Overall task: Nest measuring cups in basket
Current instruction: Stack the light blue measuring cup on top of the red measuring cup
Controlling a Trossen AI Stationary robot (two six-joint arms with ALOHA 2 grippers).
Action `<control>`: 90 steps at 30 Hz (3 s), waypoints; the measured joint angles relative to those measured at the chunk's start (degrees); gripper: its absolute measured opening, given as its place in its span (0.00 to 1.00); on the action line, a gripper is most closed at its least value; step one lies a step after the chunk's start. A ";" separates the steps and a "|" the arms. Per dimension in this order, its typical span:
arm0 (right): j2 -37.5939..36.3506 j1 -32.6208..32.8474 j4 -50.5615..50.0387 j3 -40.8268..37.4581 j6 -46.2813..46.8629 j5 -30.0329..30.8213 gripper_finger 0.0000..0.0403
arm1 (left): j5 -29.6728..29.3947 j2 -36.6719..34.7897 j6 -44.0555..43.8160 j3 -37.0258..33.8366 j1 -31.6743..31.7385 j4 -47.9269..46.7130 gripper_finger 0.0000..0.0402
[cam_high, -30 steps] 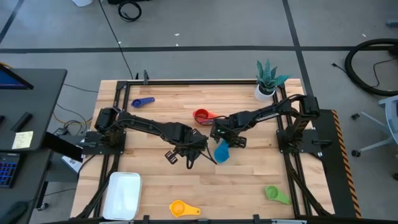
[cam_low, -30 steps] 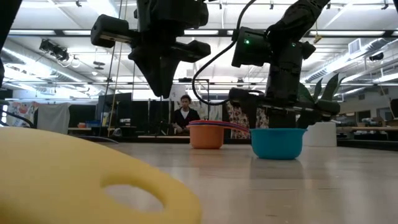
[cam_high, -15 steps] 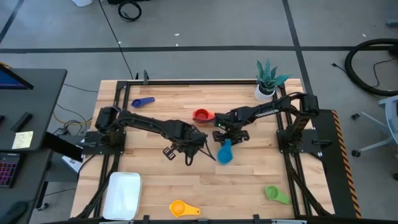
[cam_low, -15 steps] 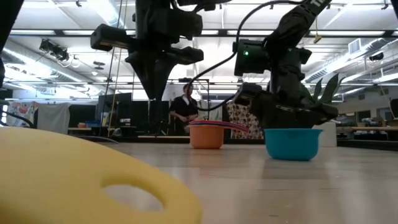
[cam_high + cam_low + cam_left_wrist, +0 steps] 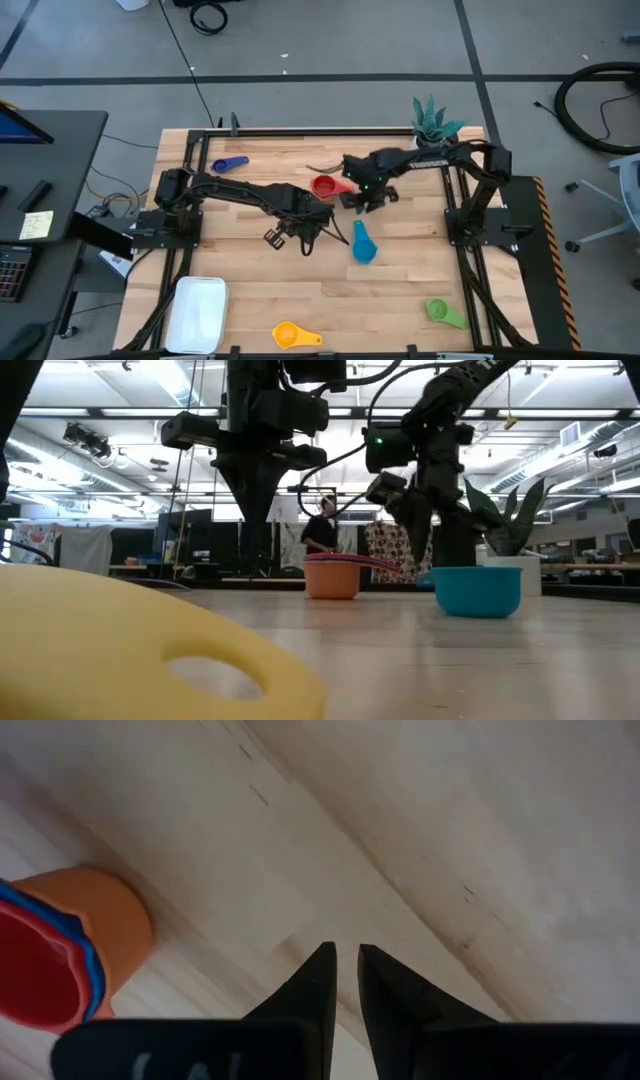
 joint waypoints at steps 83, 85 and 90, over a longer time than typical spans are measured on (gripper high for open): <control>-29.18 -2.37 -42.95 55.89 -46.38 10.70 0.03 | 11.36 15.03 21.34 0.84 -2.99 52.38 0.31; -29.24 -2.37 -42.97 55.89 -46.38 10.67 0.03 | 11.42 15.60 21.26 0.92 -2.97 52.51 0.31; -29.27 -2.37 -42.95 55.89 -46.67 10.66 0.03 | 11.48 16.83 22.43 0.77 -2.99 51.24 0.31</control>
